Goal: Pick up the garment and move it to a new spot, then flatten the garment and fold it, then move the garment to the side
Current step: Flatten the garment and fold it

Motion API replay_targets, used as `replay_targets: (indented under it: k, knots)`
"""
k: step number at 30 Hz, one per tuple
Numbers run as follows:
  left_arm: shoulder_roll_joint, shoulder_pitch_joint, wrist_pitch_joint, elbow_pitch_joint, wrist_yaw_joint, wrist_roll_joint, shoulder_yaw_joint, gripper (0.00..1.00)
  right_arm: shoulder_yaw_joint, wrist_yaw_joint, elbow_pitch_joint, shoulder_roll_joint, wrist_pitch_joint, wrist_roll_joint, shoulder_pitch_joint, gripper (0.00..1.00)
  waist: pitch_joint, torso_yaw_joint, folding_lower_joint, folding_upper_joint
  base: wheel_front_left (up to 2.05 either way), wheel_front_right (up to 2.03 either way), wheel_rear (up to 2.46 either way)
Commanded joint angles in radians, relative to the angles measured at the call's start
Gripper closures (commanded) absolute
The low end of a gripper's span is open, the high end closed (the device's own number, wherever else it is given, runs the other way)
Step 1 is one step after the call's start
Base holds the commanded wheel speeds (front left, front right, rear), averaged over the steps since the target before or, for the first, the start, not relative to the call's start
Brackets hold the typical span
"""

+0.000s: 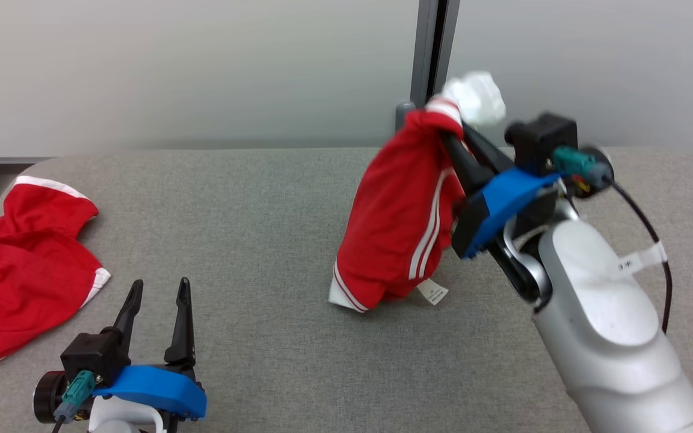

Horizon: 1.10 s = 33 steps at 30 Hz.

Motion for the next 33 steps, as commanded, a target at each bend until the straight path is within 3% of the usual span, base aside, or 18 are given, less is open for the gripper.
replay_targets:
  k: [1,9,17,22,33]
  knots:
    - [0.006,0.004,-0.003,-0.007,0.004,-0.003,0.001,0.00,0.026,0.000,-0.049,-0.007,0.015,0.015,-0.044,1.00,0.007,0.000,0.0000,0.0000,0.00,0.00,0.00]
    - [0.012,-0.029,0.000,-0.029,0.006,0.002,-0.005,0.00,0.171,0.000,-0.170,-0.042,0.023,0.134,-0.277,1.00,0.053,0.018,0.0000,0.0000,0.00,0.00,0.00]
    - [0.007,-0.042,-0.003,-0.030,0.007,0.003,-0.015,0.00,0.129,0.000,-0.197,-0.026,-0.008,0.244,-0.393,1.00,0.066,0.031,0.0000,0.0000,0.00,0.00,0.00]
    - [0.013,-0.043,-0.004,-0.040,0.014,0.000,-0.012,0.00,0.052,0.000,-0.287,-0.051,0.049,0.223,-0.333,1.00,0.076,0.022,0.0000,0.0000,0.00,0.00,0.00]
    - [0.016,-0.035,-0.007,-0.055,0.024,-0.008,-0.009,0.00,-0.010,0.000,-0.638,-0.101,0.263,0.125,-0.045,1.00,0.088,-0.011,0.0000,0.0000,0.00,0.00,0.00]
